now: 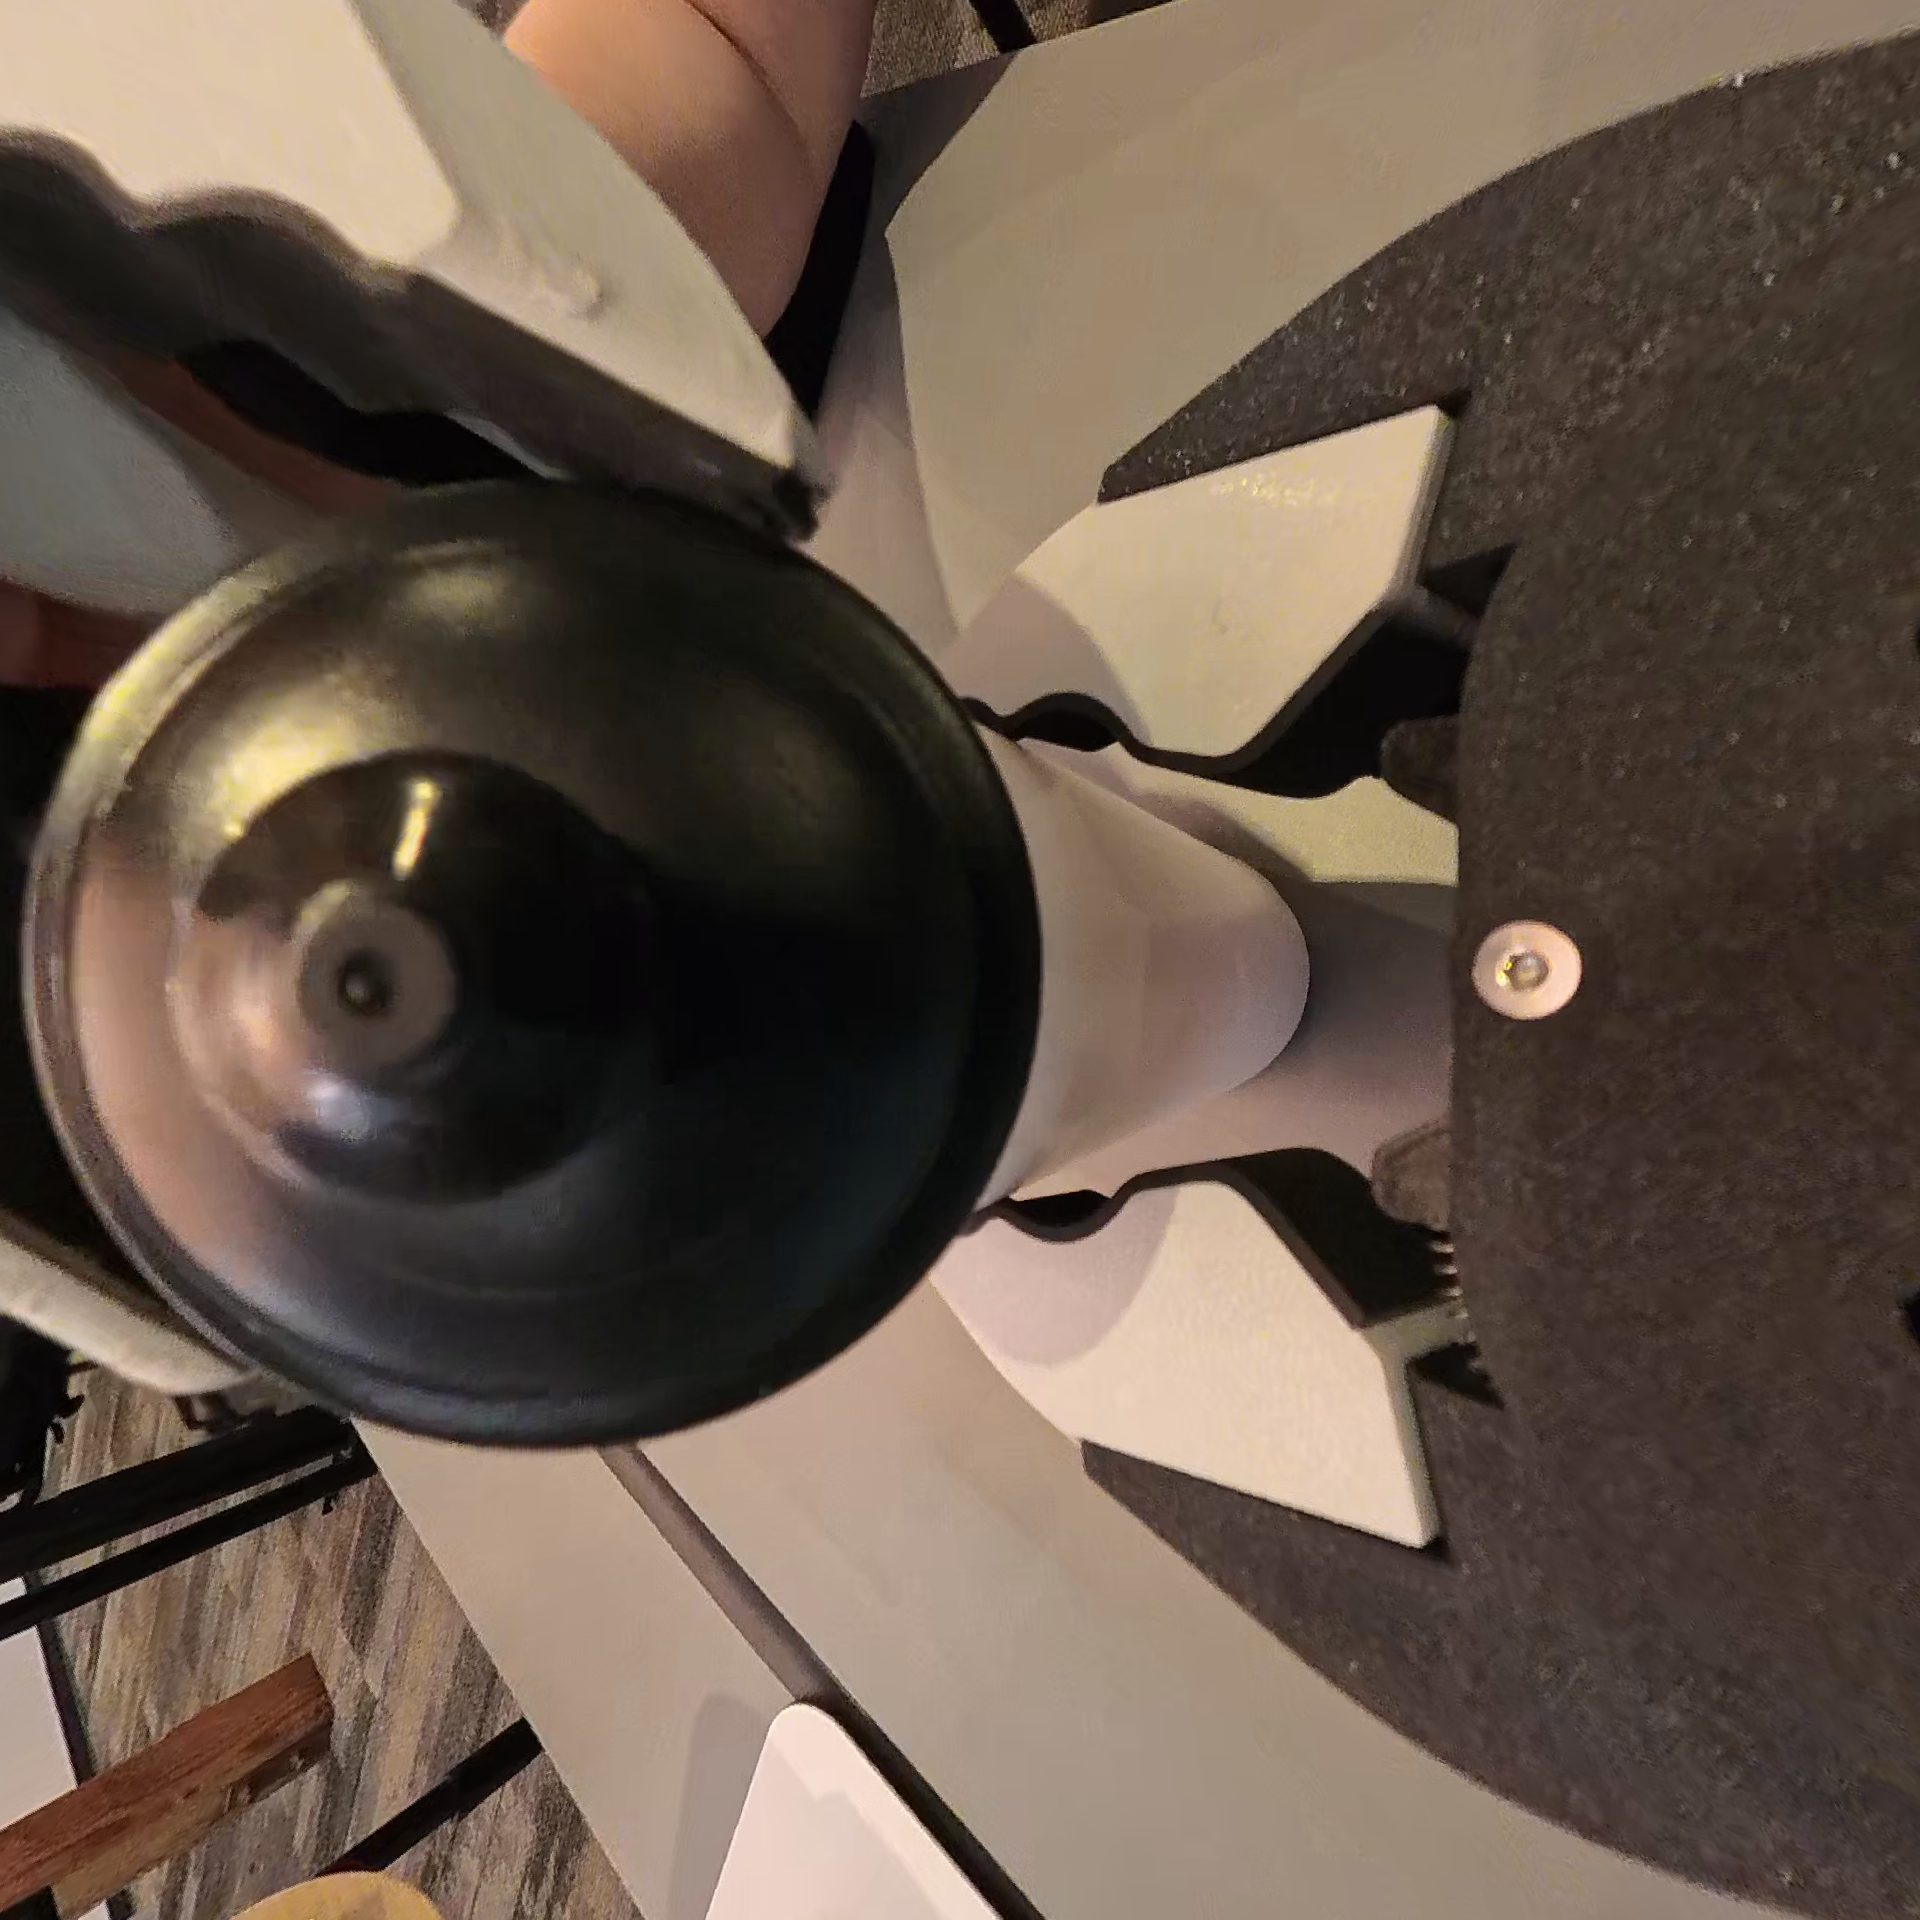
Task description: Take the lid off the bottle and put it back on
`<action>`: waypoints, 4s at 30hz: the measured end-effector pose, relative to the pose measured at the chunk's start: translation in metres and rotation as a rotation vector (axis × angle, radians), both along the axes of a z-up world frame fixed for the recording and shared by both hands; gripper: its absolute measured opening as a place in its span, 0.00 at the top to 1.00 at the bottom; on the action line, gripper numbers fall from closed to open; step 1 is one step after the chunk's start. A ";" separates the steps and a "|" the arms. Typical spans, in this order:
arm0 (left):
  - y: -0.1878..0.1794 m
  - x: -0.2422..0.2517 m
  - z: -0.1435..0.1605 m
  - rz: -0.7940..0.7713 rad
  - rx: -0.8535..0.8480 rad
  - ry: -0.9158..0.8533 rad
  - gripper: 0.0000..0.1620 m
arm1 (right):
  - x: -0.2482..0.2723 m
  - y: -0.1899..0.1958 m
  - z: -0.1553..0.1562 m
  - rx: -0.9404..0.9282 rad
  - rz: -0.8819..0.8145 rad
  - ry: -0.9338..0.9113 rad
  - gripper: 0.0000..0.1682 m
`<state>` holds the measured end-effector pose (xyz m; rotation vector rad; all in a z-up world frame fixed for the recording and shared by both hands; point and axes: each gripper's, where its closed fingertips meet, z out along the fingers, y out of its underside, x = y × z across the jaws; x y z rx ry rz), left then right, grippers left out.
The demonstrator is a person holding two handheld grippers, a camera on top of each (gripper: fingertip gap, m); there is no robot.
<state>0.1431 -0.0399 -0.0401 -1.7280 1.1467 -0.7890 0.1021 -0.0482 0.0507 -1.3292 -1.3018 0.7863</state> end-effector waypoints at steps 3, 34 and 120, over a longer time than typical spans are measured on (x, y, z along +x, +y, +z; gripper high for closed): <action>0.000 0.000 0.000 -0.002 0.001 -0.003 0.48 | 0.001 -0.001 0.000 0.024 0.001 -0.016 0.60; -0.004 0.005 -0.001 0.017 0.029 0.036 0.48 | 0.007 0.000 -0.014 0.205 -0.276 -0.372 0.57; -0.003 -0.014 -0.022 -0.040 -0.038 0.238 0.20 | 0.022 0.005 -0.070 -0.282 0.171 -0.173 0.46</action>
